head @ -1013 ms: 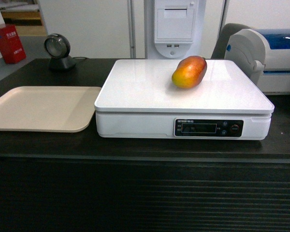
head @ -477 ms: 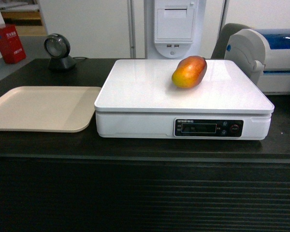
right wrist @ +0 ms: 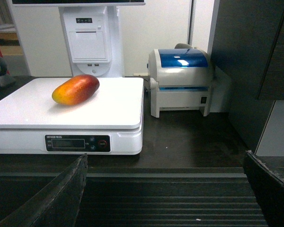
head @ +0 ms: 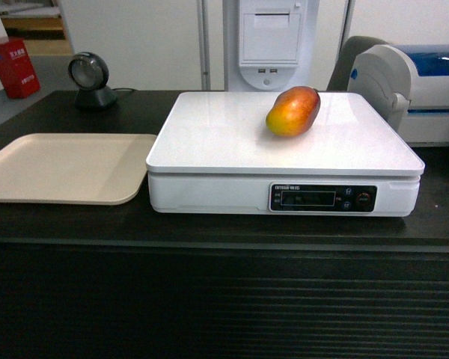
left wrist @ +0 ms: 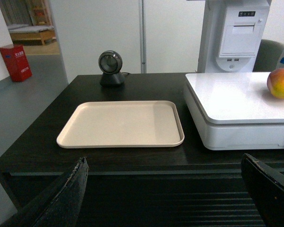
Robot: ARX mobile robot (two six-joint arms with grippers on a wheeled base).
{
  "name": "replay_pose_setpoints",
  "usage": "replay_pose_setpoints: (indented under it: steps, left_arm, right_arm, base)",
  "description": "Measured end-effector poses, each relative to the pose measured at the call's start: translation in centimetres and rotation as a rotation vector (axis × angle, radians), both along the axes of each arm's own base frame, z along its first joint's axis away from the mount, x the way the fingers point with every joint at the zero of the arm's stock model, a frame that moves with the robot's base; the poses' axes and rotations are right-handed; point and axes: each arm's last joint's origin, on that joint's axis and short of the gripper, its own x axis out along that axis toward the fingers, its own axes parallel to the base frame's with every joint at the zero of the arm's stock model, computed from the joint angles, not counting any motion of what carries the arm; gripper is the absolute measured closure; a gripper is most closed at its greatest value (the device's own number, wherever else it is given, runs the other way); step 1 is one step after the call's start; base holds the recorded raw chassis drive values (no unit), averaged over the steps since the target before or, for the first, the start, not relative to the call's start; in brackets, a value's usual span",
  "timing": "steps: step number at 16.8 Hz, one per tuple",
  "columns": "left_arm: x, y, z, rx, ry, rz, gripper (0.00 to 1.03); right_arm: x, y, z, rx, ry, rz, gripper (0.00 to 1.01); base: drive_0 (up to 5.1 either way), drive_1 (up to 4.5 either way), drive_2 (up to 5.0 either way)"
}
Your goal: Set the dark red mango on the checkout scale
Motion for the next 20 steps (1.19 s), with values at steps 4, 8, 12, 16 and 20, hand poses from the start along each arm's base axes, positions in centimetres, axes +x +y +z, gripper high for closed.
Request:
replay_pose_setpoints:
  steps: [4, 8, 12, 16, 20]
  left_arm:
    - [0.0, 0.0, 0.0, 0.0, 0.0, 0.0, 0.05]
    - [0.0, 0.0, 0.02, 0.0, -0.002, 0.0, 0.05]
    - [0.0, 0.0, 0.0, 0.0, 0.0, 0.0, 0.05]
    - [0.0, 0.0, 0.0, -0.001, 0.0, 0.0, 0.05]
    - [0.0, 0.0, 0.0, -0.001, 0.0, 0.0, 0.05]
  right_arm:
    - [0.0, 0.0, 0.01, 0.0, -0.001, 0.0, 0.03]
    - [0.0, 0.0, 0.01, 0.0, -0.001, 0.0, 0.03]
    - [0.0, 0.0, 0.0, 0.0, 0.0, 0.0, 0.03]
    - [0.0, 0.0, 0.0, 0.001, 0.0, -0.001, 0.03]
    - [0.0, 0.0, 0.0, -0.001, 0.0, 0.0, 0.03]
  base:
    - [0.0, 0.0, 0.0]
    - [0.0, 0.0, 0.0]
    - [0.0, 0.0, 0.0]
    - [0.0, 0.0, 0.0]
    - [0.0, 0.0, 0.0]
